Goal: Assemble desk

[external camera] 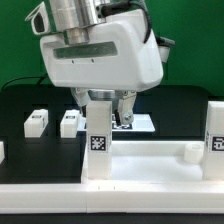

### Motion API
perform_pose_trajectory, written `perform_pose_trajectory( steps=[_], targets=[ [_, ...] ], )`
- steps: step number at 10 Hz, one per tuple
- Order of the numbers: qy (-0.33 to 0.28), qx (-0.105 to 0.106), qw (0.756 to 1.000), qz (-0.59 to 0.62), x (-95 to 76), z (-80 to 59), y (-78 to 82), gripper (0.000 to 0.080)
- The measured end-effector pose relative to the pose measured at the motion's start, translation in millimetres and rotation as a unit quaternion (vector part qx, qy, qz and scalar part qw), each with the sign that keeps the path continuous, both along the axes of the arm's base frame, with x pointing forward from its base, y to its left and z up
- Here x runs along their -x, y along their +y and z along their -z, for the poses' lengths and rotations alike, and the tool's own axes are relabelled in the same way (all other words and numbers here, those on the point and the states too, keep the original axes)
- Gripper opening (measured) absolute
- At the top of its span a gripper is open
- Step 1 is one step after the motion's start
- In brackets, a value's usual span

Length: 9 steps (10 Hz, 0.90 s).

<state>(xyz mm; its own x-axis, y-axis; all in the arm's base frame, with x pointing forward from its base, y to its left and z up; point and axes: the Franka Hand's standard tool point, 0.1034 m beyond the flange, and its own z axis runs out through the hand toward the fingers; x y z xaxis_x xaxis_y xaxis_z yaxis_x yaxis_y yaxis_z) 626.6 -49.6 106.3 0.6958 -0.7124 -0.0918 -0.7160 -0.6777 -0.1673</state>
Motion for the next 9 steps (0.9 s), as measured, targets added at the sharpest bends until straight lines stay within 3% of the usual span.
perform_pose_trajectory(
  steps=[2,3,5,6,7,8,9],
  targets=[
    [-0.027,0.041,0.976,-0.212,-4.6,-3.3,-7.2,0.0649],
    [-0.035,0.049,0.96,-0.274,-6.4,-1.5,-4.2,0.0649],
    [-0.035,0.05,0.962,-0.267,-6.9,-0.4,-1.5,0.0649],
    [-0.035,0.05,0.962,-0.267,-6.8,-0.3,-2.1,0.0555],
    [-0.031,0.047,0.969,-0.241,-6.9,-0.2,-1.3,0.0382],
    [-0.025,0.047,0.978,-0.203,-6.7,0.0,-1.7,0.0382],
    [-0.021,0.048,0.982,-0.184,-5.3,0.9,-5.7,0.0298]
  ],
)
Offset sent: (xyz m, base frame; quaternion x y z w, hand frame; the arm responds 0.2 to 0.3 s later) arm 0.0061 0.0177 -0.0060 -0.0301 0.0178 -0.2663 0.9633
